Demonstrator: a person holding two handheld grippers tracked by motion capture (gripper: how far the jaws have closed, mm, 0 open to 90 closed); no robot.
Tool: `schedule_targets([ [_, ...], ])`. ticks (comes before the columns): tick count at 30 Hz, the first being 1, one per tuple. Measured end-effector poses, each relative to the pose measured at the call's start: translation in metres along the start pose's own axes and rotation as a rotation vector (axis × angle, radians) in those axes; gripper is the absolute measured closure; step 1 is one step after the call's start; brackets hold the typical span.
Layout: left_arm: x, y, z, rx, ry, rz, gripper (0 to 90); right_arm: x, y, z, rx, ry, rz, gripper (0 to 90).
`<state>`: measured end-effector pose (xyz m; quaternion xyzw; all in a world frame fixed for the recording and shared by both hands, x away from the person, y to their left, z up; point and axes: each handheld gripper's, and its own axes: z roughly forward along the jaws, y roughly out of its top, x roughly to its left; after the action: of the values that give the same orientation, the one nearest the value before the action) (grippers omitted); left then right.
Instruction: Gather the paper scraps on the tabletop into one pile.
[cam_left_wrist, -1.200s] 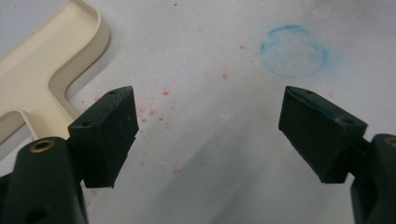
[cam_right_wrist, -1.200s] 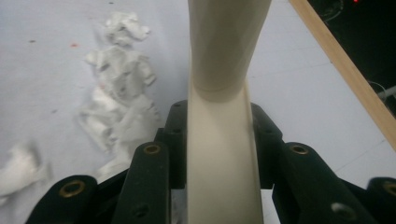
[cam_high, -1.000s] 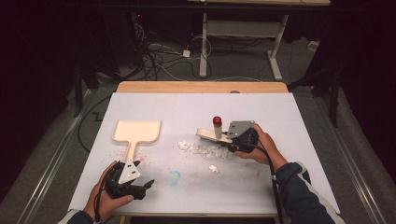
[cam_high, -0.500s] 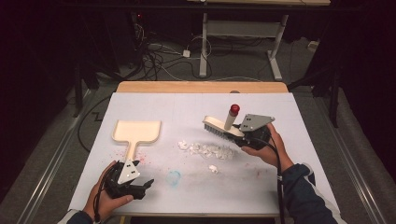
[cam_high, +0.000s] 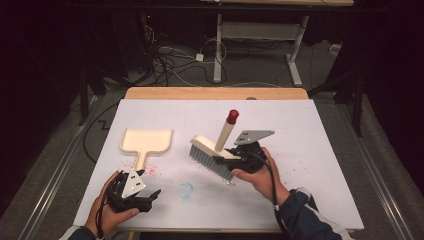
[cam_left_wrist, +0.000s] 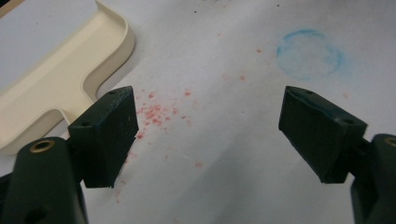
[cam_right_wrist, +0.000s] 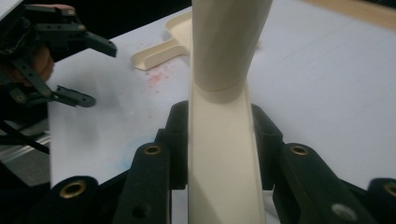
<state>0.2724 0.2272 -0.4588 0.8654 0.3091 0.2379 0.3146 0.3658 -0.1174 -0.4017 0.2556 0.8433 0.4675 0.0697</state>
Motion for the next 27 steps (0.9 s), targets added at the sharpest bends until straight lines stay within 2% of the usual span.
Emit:
schedule_targets([
  [4, 0.0, 0.0, 0.001, -0.005, -0.001, 0.008, 19.0, 0.02, -0.005, 0.028, 0.021, 0.017, 0.048, 67.7],
  [5, 0.0, 0.0, 0.001, 0.001, -0.008, -0.001, 19.0, 0.022, -0.007, 0.034, 0.024, 0.009, 0.054, 67.7],
  [9, 0.0, -0.001, 0.001, -0.003, -0.014, -0.003, 19.0, 0.023, -0.01, 0.053, 0.013, -0.02, 0.128, 67.7],
  [10, -0.001, -0.001, 0.001, -0.002, -0.015, -0.003, 19.0, 0.022, -0.012, 0.059, 0.006, -0.04, 0.147, 67.7],
  [12, -0.001, -0.001, 0.001, -0.002, -0.018, -0.001, 19.0, 0.019, -0.013, 0.064, 0.004, -0.099, 0.144, 67.7],
  [15, -0.001, -0.001, 0.001, 0.0, -0.023, 0.003, 19.0, 0.011, -0.015, 0.064, 0.003, -0.147, 0.182, 67.6],
  [19, -0.002, -0.001, 0.002, -0.001, -0.028, 0.001, 19.0, 0.001, -0.023, 0.058, 0.005, -0.175, 0.24, 67.5],
  [22, -0.003, 0.0, 0.002, 0.004, -0.031, 0.008, 19.0, -0.006, -0.028, 0.048, 0.003, -0.2, 0.282, 67.4],
  [27, -0.004, 0.0, 0.002, 0.0, -0.031, 0.002, 19.0, -0.014, -0.037, 0.026, -0.011, -0.243, 0.322, 67.5],
])
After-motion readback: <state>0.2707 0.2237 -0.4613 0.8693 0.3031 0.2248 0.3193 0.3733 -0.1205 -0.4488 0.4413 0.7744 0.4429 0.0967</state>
